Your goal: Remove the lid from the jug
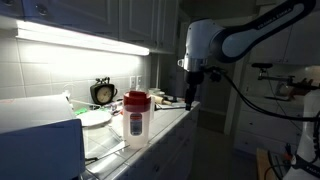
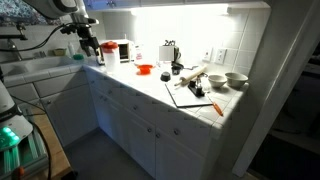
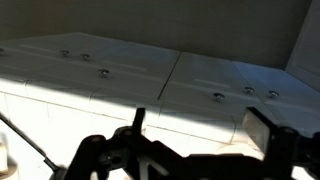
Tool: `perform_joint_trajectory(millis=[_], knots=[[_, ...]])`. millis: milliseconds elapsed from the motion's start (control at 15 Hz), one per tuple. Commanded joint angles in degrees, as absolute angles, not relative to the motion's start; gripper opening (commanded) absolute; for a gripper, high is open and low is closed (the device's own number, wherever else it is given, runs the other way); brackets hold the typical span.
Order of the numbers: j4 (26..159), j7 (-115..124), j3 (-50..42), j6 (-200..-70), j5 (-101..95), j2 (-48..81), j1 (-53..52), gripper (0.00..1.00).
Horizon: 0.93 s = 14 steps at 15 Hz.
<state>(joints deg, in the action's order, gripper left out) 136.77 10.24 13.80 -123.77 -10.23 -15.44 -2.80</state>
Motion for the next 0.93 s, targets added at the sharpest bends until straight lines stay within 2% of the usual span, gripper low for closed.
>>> perform_joint_trajectory(millis=[0,867], knots=[[134.01,11.46,12.79,-125.81,-10.28,-14.09,-4.36,1.00],[126.10,-1.25,11.14,-152.29,-6.18,-3.85,-8.62,1.00]])
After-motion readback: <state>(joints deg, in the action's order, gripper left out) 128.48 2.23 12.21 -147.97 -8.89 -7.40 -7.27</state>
